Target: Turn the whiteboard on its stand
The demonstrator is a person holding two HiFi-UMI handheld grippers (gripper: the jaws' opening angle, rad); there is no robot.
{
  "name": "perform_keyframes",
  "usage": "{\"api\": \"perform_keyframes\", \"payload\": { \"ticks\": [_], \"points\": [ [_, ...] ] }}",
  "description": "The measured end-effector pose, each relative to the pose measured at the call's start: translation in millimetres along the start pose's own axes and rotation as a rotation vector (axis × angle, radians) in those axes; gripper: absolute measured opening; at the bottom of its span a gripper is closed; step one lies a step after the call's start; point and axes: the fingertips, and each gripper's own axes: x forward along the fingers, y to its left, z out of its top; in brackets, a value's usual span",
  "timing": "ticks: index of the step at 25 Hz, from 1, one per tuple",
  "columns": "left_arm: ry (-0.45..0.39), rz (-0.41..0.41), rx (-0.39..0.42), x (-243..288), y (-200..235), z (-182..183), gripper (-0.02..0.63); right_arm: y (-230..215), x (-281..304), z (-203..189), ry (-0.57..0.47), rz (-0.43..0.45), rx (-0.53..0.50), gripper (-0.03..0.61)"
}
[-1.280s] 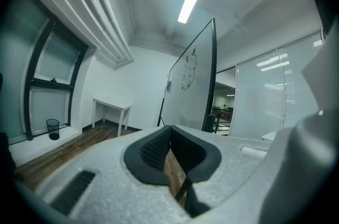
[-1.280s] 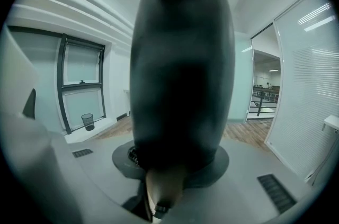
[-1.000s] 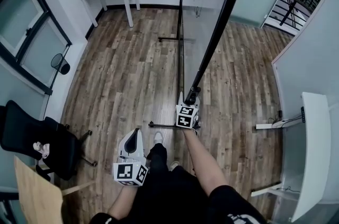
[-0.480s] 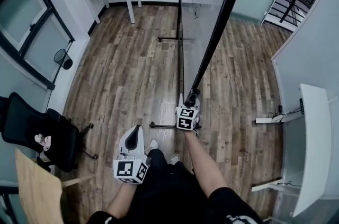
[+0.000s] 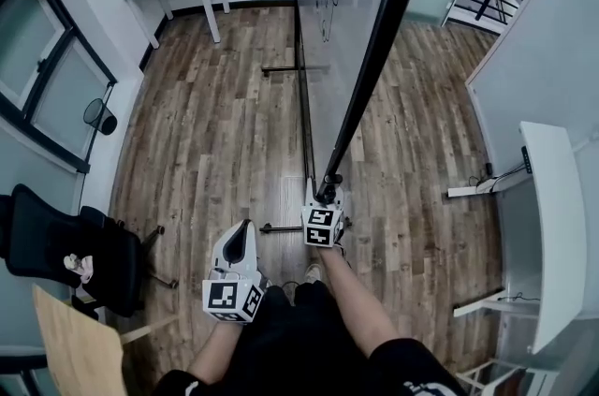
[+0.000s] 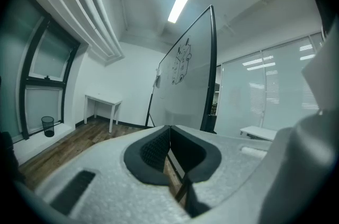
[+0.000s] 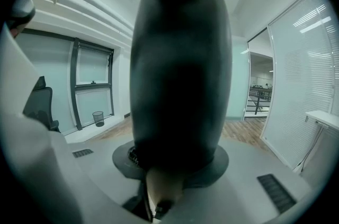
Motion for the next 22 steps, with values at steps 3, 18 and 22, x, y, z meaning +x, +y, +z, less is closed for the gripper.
{"api": "perform_keyframes", "payload": {
  "ticks": [3, 18, 22],
  "points": [
    [0.011, -0.039, -0.002, -5.1, 7.4, 0.1, 0.017, 20.5, -17.8, -10.0, 0.011, 0.0, 0.011, 0.127],
    [0.068, -0.227, 0.007, -72.7, 56.4, -5.1, 0.017, 69.2, -70.9, -23.4, -0.01, -0.062, 0.023, 0.126],
    [0.066, -0.233, -0.006, -88.7, 54.1, -4.3, 0.017, 78.7, -85.9, -27.3, -0.007, -0.057, 0.028, 0.127]
  ]
}}
